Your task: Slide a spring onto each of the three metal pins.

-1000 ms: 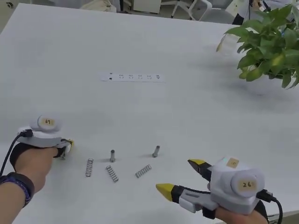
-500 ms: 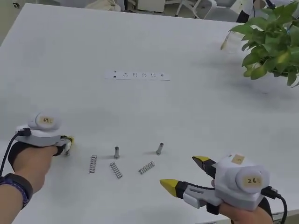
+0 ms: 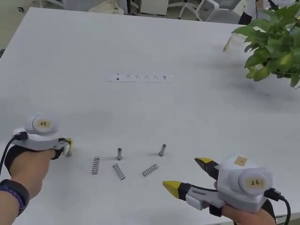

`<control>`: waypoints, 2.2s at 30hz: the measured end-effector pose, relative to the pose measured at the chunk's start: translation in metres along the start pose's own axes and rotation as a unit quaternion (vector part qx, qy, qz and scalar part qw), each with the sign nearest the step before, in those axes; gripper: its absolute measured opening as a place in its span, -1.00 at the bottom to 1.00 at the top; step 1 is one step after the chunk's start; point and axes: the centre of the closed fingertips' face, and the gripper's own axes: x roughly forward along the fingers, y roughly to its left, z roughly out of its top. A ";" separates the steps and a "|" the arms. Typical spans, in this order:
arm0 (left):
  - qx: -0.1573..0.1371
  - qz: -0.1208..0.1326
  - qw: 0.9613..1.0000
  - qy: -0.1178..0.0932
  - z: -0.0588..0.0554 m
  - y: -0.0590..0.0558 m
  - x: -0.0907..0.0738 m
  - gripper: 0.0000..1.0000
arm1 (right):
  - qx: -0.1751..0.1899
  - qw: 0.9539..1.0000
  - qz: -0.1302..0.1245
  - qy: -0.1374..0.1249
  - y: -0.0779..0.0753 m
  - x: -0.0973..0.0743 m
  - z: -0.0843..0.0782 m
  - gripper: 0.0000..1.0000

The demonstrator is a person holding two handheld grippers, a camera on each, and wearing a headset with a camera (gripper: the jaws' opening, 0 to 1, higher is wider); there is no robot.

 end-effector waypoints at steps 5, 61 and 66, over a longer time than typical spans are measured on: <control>0.000 0.002 1.000 0.000 -0.004 0.000 -0.001 -1.00 | 0.000 1.000 0.000 -0.001 0.000 0.000 0.000 0.38; 0.031 -0.004 0.999 0.008 -0.025 -0.019 -0.025 -1.00 | 0.000 1.000 0.007 -0.004 0.005 -0.001 -0.005 0.38; 0.025 -0.003 1.000 0.008 -0.026 -0.018 -0.025 -1.00 | -0.001 1.000 0.007 -0.003 0.005 0.000 -0.004 0.38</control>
